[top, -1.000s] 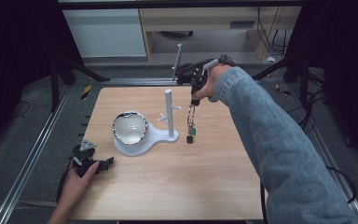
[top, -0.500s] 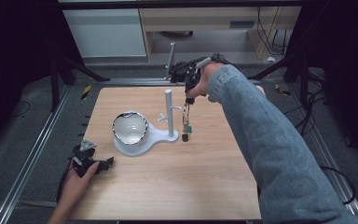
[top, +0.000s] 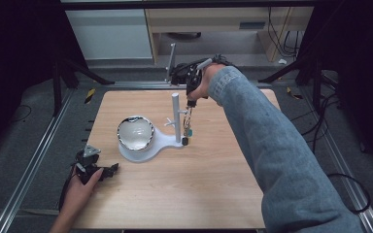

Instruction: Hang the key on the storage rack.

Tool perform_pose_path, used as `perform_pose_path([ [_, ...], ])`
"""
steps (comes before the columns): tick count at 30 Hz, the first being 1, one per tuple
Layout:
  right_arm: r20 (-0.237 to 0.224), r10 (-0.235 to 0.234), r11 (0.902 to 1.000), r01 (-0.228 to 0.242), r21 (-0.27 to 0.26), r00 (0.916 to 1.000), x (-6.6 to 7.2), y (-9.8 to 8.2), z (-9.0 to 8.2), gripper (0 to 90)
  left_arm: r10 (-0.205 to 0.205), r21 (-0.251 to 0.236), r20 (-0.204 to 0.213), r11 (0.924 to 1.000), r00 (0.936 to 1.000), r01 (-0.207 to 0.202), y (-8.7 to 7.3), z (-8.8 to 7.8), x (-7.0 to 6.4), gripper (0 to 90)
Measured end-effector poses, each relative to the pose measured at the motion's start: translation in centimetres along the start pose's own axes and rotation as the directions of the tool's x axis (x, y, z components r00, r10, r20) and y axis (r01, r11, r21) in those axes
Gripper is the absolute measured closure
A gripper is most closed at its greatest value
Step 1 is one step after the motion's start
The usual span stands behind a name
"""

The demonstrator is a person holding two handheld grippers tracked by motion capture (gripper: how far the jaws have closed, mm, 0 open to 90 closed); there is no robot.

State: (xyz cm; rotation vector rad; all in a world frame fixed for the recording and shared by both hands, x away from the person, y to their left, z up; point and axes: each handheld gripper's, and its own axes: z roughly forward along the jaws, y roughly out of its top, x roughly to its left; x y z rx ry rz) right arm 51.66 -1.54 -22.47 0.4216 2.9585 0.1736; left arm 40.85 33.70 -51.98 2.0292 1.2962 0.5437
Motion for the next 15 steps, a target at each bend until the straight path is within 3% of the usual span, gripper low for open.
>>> perform_pose_path([
  [15, -0.017, 0.017, 0.9998, -0.017, -0.004, 0.9997, -0.8, 0.3, 1.4, 88.4, 0.000, 0.000, 0.000, 1.0000, 1.0000, 0.000, 0.0, 0.0, 0.0, 0.0],
])
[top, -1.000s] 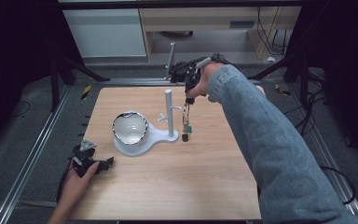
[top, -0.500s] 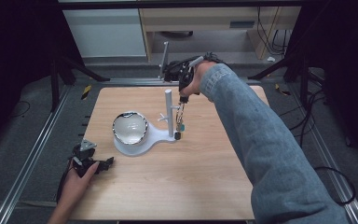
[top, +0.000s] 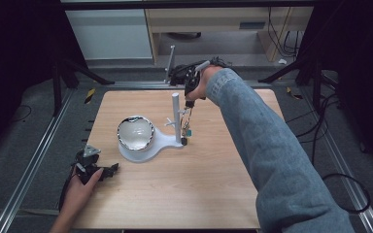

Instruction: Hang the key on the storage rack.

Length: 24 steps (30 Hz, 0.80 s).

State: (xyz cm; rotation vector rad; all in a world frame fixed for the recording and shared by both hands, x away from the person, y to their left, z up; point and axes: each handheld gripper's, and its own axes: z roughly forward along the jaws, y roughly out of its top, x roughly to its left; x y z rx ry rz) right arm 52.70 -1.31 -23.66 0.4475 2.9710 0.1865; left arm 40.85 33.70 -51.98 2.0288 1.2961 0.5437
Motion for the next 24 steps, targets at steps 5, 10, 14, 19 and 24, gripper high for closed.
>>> perform_pose_path([
  [5, 0.000, 0.011, 0.9999, -0.011, -0.012, 0.9999, -0.3, -0.1, 0.5, 88.3, 0.000, 0.000, 0.000, 1.0000, 1.0000, 0.000, 0.0, 0.0, 0.0, 0.0],
  [10, -0.008, 0.018, 0.9995, -0.019, -0.027, 0.9998, -0.6, -0.1, 1.1, 88.3, 0.000, 0.000, 0.000, 1.0000, 1.0000, 0.000, 0.0, 0.0, 0.0, 0.0],
  [14, -0.010, 0.020, 0.9991, -0.020, -0.038, 0.9998, -0.7, -0.1, 1.4, 88.2, 0.000, 0.000, 0.000, 1.0000, 1.0000, 0.000, 0.0, 0.0, 0.0, 0.0],
  [19, -0.019, 0.022, 0.9984, -0.023, -0.052, 0.9996, -0.9, 0.1, 1.9, 88.2, 0.000, 0.000, 0.000, 1.0000, 1.0000, 0.000, 0.0, 0.0, 0.0, 0.0],
  [24, -0.023, 0.022, 0.9981, -0.023, -0.058, 0.9995, -0.9, 0.3, 2.2, 86.6, 0.000, 0.000, 0.000, 1.0000, 1.0000, 0.000, 0.0, 0.0, 0.0, 0.0],
])
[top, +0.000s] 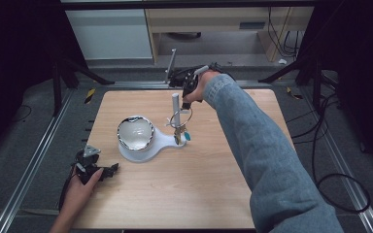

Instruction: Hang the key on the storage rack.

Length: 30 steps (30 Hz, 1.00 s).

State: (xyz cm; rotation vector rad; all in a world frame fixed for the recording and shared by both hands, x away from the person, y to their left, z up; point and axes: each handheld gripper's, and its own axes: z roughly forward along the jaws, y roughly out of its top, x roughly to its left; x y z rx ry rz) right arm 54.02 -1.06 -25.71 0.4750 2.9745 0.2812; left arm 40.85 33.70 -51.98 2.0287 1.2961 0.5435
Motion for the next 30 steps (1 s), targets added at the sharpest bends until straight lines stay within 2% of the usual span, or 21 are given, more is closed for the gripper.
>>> perform_pose_path([
  [6, 0.010, 0.011, 0.9999, -0.011, -0.009, 0.9999, -0.1, -0.3, -0.4, 80.4, 0.000, 0.000, 0.000, 1.0000, 1.0000, 0.000, 0.0, 0.0, 0.0, 0.0],
  [18, 0.044, 0.038, 0.9989, -0.036, -0.030, 0.9983, -0.7, -1.7, -1.2, 76.7, 0.000, 0.002, -0.001, 1.0000, 1.0000, 0.000, 0.0, 0.0, 0.0, 0.0],
  [20, 0.052, 0.045, 0.9985, -0.043, -0.033, 0.9977, -0.8, -2.1, -1.3, 74.5, 0.000, 0.001, -0.001, 1.0000, 1.0000, 0.000, 0.0, 0.0, 0.0, 0.0],
  [23, 0.067, 0.067, 0.9971, -0.065, -0.039, 0.9955, -0.9, -2.7, -1.4, 66.5, 0.000, 0.002, -0.001, 1.0000, 1.0000, 0.000, 0.0, 0.0, 0.0, 0.0],
  [30, 0.084, 0.090, 0.9955, -0.088, -0.036, 0.9924, -1.4, -4.0, -1.6, 57.9, 0.000, 0.000, 0.000, 1.0000, 1.0000, 0.000, 0.0, 0.0, 0.0, 0.0],
])
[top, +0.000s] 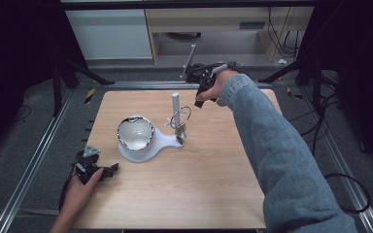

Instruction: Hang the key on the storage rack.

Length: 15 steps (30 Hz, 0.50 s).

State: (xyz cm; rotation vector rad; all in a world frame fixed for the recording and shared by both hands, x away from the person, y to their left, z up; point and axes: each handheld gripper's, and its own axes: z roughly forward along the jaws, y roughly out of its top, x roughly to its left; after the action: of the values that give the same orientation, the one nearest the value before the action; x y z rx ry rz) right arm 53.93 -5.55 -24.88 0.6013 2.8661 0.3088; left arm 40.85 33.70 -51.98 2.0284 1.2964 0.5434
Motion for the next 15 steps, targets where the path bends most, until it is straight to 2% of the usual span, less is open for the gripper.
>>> perform_pose_path([
  [6, 0.034, 0.018, 0.9998, -0.018, -0.002, 0.9992, -0.4, -0.9, -0.1, 44.1, 0.000, 0.000, 0.000, 1.0000, 1.0000, 0.000, 0.0, 0.0, 0.0, 0.0],
  [10, 0.052, 0.038, 0.9991, -0.036, -0.021, 0.9979, -0.6, -1.7, 0.1, 32.7, 0.000, 0.000, 0.000, 1.0000, 1.0000, 0.000, 0.0, 0.0, 0.0, 0.0],
  [15, 0.101, 0.056, 0.9976, -0.052, -0.047, 0.9933, -1.0, -2.9, 0.5, 19.7, 0.000, 0.000, 0.000, 1.0000, 1.0000, 0.000, 0.0, 0.0, 0.0, 0.0],
])
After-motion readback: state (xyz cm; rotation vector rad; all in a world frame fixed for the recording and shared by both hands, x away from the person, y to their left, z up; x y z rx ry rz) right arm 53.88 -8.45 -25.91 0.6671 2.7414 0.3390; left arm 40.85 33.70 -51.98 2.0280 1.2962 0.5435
